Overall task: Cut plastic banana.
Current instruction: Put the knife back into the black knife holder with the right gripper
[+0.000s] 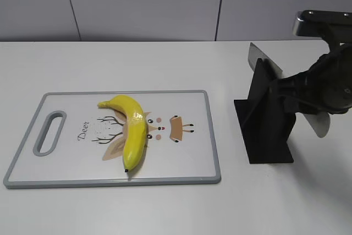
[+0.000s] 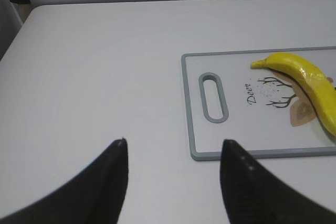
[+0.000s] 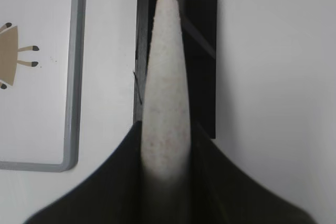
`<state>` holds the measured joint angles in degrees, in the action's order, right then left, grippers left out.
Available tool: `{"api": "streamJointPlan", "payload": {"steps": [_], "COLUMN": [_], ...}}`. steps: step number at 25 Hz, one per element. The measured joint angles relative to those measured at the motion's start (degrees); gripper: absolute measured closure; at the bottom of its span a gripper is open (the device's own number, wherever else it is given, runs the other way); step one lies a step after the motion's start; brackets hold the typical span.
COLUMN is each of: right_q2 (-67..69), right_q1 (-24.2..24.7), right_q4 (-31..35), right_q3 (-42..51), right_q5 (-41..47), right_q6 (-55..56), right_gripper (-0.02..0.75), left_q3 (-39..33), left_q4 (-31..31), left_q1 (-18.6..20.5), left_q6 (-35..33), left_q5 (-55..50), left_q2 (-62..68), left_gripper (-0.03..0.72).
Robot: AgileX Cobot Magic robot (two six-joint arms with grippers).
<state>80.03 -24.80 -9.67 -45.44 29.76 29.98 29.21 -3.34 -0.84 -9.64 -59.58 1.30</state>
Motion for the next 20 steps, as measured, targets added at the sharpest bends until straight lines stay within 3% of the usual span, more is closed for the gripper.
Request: {"api": "streamJointPlan", "payload": {"steps": [4, 6, 8, 11, 13, 20], "right_q2": [0.27, 0.27, 0.27, 0.21, -0.52, -14.18], "right_q1": [0.00, 0.00, 0.00, 0.00, 0.00, 0.00], "right_q4": [4.13, 5.11, 5.80, 6.38, 6.80, 13.47], "right_q3": [0.00, 0.00, 0.00, 0.00, 0.00, -0.05], "right_q5": [1.04, 1.62, 1.89, 2.02, 2.33, 6.85], "right_q6": [-0.38, -0.95, -1.68, -2.68, -4.01, -20.82], "right_gripper": [0.573, 0.537, 0.423, 0.189, 0.097, 0.076], "left_q3": [0.00, 0.00, 0.00, 0.00, 0.00, 0.00], "left_q4": [0.00, 0.00, 0.00, 0.00, 0.00, 0.00], "left_q1": [0.00, 0.00, 0.00, 0.00, 0.00, 0.00], "left_q6": [0.00, 0.00, 0.00, 0.00, 0.00, 0.00], "left_q5": [0.00, 0.00, 0.00, 0.00, 0.00, 0.00], "left_q2": [0.00, 0.00, 0.00, 0.00, 0.00, 0.00], "left_gripper": [0.181, 0.205, 0.225, 0.238, 0.241, 0.242]}}
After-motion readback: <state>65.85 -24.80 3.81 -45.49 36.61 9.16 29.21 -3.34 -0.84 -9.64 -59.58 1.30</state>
